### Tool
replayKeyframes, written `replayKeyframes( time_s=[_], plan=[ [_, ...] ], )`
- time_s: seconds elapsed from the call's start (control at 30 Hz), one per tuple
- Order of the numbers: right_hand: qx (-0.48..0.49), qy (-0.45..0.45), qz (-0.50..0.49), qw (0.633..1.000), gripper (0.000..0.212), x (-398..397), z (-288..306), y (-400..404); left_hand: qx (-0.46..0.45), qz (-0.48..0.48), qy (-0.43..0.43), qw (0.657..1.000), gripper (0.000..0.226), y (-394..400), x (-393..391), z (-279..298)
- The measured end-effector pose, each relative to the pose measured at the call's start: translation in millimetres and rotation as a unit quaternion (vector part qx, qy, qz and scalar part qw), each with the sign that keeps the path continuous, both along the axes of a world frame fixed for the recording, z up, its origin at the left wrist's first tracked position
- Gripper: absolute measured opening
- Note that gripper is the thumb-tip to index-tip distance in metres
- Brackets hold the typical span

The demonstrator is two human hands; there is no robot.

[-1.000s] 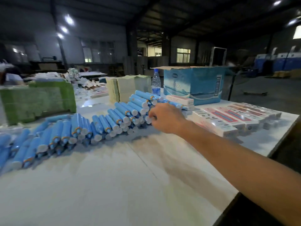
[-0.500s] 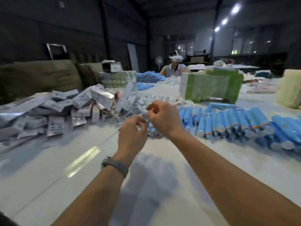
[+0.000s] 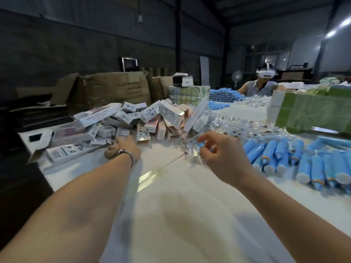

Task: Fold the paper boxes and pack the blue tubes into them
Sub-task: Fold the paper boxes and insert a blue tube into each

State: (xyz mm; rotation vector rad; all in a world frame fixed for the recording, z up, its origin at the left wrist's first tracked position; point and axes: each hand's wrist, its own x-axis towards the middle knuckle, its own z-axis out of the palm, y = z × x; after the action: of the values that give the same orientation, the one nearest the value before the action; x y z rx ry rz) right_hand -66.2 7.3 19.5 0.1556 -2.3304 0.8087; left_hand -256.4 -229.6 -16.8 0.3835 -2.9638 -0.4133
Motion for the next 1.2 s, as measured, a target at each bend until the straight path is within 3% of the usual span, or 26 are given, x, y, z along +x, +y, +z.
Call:
replayKeyframes(
  time_s=[0.2,0.33,0.4,0.5,0.63,0.7,0.83,0.93,1.03,1.1,1.2],
  plan=[
    [-0.002,-0.013,0.003,1.0,0.02,6.8,6.3,2.6,-0.134,-0.067,0.043,0.988,0.031,0.7,40.2,30.5],
    [0.013,-0.028,0.021,0.999,0.035,10.8,12.3,2.7,-0.172,-0.125,0.179,0.961,0.024,14.7,102.8,90.3],
    [0.015,-0.057,0.065,0.996,0.066,12.7,14.4,0.5,-0.113,-0.191,0.223,0.949,0.022,31.4,136.7,111.4],
    [0.067,-0.027,0.084,0.994,0.098,19.3,11.3,-2.7,0.054,-0.313,0.183,0.93,0.013,68.5,170.3,130.1],
    [0.134,0.124,-0.012,0.983,0.073,31.4,8.4,17.3,0.294,-0.392,0.078,0.868,0.005,108.0,190.2,139.0],
    [0.126,0.147,-0.03,0.981,0.061,38.7,14.0,42.3,0.383,-0.4,0.021,0.832,0.018,118.1,197.6,136.2],
    [-0.007,0.041,0.062,0.997,0.046,61.7,19.5,78.1,0.506,-0.411,-0.002,0.759,0.064,142.8,206.9,112.5],
    [-0.077,-0.039,0.087,0.992,0.041,70.1,15.0,87.6,0.583,-0.445,0.029,0.679,0.086,167.2,217.0,88.4],
    [-0.137,-0.076,0.126,0.98,0.039,74.5,18.2,92.6,0.643,-0.479,-0.01,0.598,0.119,179.8,213.3,65.7],
    [-0.16,-0.088,0.155,0.971,0.034,77.5,20.2,94.6,0.644,-0.521,-0.012,0.56,0.108,180.5,206.7,53.2],
    [-0.165,-0.123,0.177,0.962,0.025,79.1,22.9,96.4,0.625,-0.538,0.063,0.562,0.065,181.0,199.4,40.0]
  ],
)
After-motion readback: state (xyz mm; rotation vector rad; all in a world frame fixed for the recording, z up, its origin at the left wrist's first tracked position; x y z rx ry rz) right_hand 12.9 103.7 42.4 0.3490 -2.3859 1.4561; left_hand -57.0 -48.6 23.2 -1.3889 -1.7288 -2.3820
